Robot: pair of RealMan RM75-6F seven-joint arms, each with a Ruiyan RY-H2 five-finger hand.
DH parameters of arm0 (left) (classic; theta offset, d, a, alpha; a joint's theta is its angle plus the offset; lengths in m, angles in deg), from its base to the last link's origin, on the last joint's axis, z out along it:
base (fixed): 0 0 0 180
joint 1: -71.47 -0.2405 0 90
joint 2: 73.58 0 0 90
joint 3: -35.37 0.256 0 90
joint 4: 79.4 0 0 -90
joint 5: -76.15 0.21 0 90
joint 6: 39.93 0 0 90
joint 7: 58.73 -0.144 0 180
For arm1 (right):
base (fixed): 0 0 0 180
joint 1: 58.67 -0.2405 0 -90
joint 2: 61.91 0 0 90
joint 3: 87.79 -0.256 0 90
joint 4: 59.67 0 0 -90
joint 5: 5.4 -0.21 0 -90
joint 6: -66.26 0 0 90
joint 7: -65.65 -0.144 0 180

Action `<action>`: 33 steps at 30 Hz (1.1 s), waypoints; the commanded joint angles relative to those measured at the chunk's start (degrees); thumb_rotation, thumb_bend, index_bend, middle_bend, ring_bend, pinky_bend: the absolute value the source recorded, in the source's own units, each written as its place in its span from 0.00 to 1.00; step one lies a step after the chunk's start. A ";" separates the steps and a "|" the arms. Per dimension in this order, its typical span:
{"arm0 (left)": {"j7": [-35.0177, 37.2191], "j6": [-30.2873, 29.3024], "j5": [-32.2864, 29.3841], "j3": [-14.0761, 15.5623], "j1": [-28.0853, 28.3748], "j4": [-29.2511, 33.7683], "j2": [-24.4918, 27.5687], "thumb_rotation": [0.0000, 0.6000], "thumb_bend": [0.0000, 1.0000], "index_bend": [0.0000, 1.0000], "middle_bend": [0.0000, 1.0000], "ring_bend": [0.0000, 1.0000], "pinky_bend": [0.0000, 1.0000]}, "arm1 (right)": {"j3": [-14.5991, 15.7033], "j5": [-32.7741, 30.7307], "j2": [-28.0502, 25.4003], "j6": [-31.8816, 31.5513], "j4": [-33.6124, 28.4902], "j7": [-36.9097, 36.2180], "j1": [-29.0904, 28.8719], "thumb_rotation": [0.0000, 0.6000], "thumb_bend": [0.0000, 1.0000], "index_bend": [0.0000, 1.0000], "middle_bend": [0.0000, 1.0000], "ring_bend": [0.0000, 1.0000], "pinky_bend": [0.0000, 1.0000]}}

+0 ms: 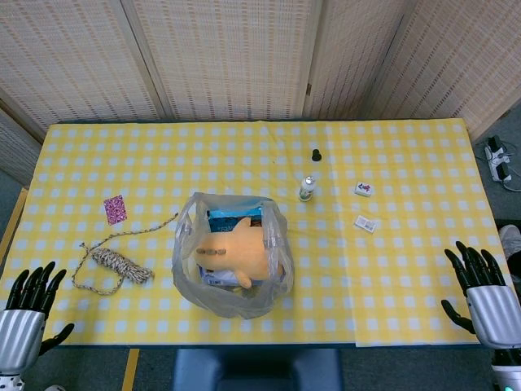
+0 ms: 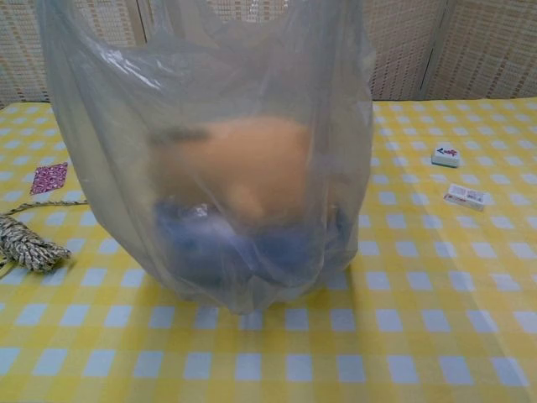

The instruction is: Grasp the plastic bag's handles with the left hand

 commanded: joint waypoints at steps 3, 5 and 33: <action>0.31 0.55 0.03 0.03 0.34 -0.06 0.08 1.00 0.13 0.00 0.02 0.01 0.00 | 0.09 -0.02 -0.04 0.22 -0.02 0.03 -0.03 1.00 0.30 0.00 0.00 0.00 0.00; 0.65 1.25 0.08 0.08 0.76 -0.20 0.12 1.00 0.13 0.00 0.02 0.01 0.00 | 0.08 0.22 -0.10 -0.56 -0.01 -0.04 0.31 1.00 0.30 0.00 0.00 0.00 0.00; 56.41 10.49 9.02 2.10 20.61 1.40 12.60 1.00 0.08 0.02 0.09 0.00 0.00 | 0.18 0.20 0.35 1.76 -0.40 1.28 -0.88 1.00 0.30 0.00 0.00 0.00 0.00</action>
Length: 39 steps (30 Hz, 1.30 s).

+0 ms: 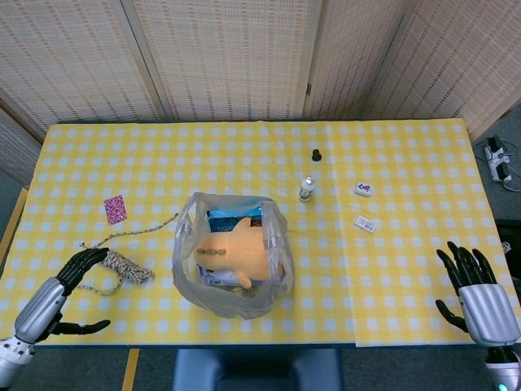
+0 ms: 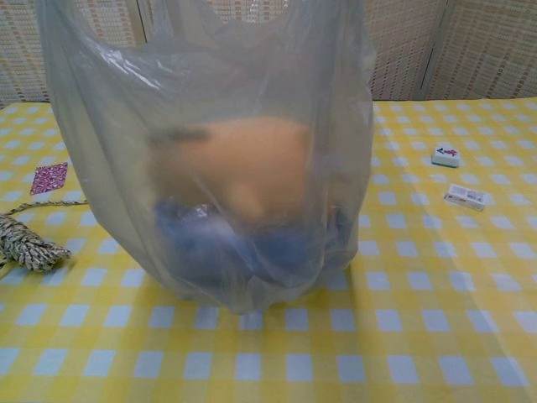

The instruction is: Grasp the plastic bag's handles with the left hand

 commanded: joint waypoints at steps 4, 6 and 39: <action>7.90 1.60 1.29 -1.58 5.90 -0.80 0.33 1.00 0.07 0.05 0.09 0.00 0.00 | -0.01 -0.14 -0.08 -0.20 -0.09 -0.27 0.11 1.00 0.30 0.00 0.00 0.00 0.00; 8.75 1.65 1.29 -1.80 6.68 -1.26 0.11 1.00 0.06 0.05 0.09 0.00 0.00 | -0.04 -0.24 -0.11 -0.17 -0.07 -0.34 0.10 1.00 0.30 0.00 0.00 0.00 0.00; 15.21 9.35 5.12 0.04 19.97 7.11 3.00 1.00 0.03 0.05 0.09 0.00 0.00 | 0.00 -1.77 -0.94 2.67 0.01 -3.09 -1.29 1.00 0.30 0.00 0.00 0.00 0.00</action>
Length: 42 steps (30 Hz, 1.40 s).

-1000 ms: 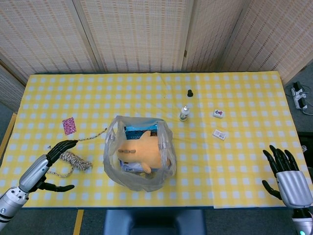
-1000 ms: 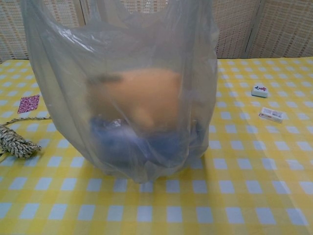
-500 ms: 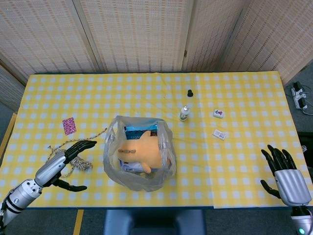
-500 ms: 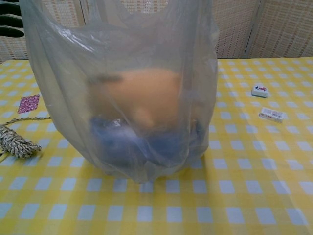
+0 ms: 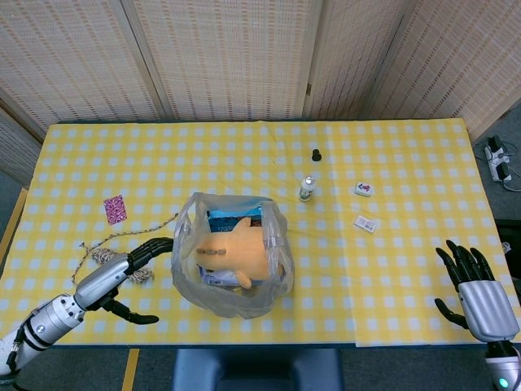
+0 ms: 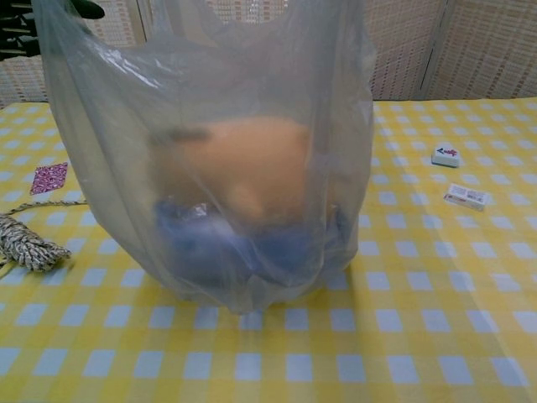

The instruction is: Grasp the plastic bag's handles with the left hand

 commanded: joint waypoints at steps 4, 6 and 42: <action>-1.74 1.85 -0.12 -0.34 1.77 2.41 0.24 1.00 0.03 0.05 0.09 0.00 0.00 | 0.23 0.50 -0.32 -0.42 -0.04 -0.74 0.14 1.00 0.30 0.00 0.00 0.00 0.00; -2.91 2.67 -0.95 -0.56 2.16 3.50 0.38 1.00 0.03 0.04 0.09 0.00 0.00 | 0.24 0.65 -0.45 -0.75 -0.01 -1.14 0.24 1.00 0.30 0.00 0.00 0.00 0.00; 7.66 8.83 -2.74 -1.33 13.36 5.40 -2.02 1.00 0.03 0.06 0.09 0.00 0.00 | 0.44 0.72 -1.29 -1.98 0.32 -3.37 1.01 1.00 0.30 0.00 0.00 0.00 0.00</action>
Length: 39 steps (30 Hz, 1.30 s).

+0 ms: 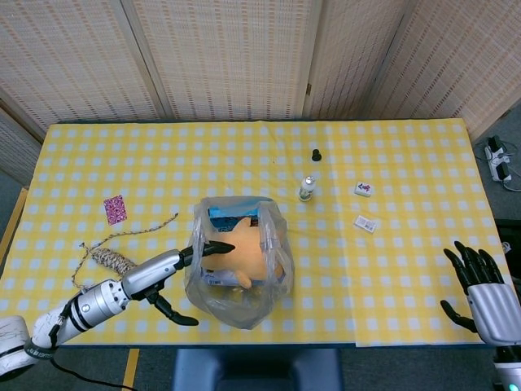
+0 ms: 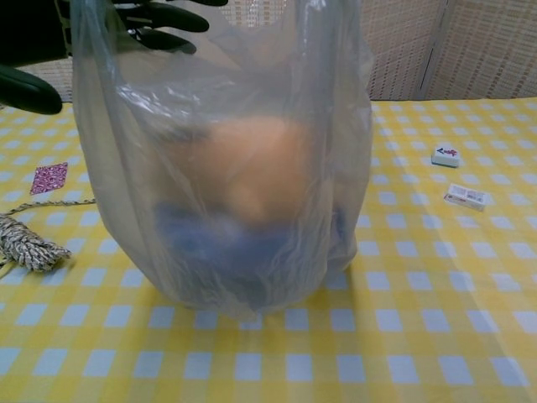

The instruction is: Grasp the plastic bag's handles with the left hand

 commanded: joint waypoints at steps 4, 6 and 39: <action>-0.36 0.30 0.52 0.47 0.75 -0.02 -0.57 1.00 0.03 0.07 0.09 0.00 0.00 | 0.04 0.00 -0.01 0.21 -0.03 0.05 -0.06 1.00 0.30 0.00 0.00 0.00 0.00; -0.37 0.74 0.57 0.64 1.13 0.15 -0.54 1.00 0.03 0.07 0.09 0.00 0.00 | 0.04 0.00 -0.01 0.23 -0.03 0.03 -0.06 1.00 0.30 0.00 0.00 0.00 0.00; 7.38 7.40 0.55 1.43 11.01 2.33 -2.23 1.00 0.03 0.12 0.12 0.04 0.02 | 0.03 -0.11 -0.32 0.50 0.21 -0.98 -0.18 1.00 0.30 0.00 0.00 0.00 0.00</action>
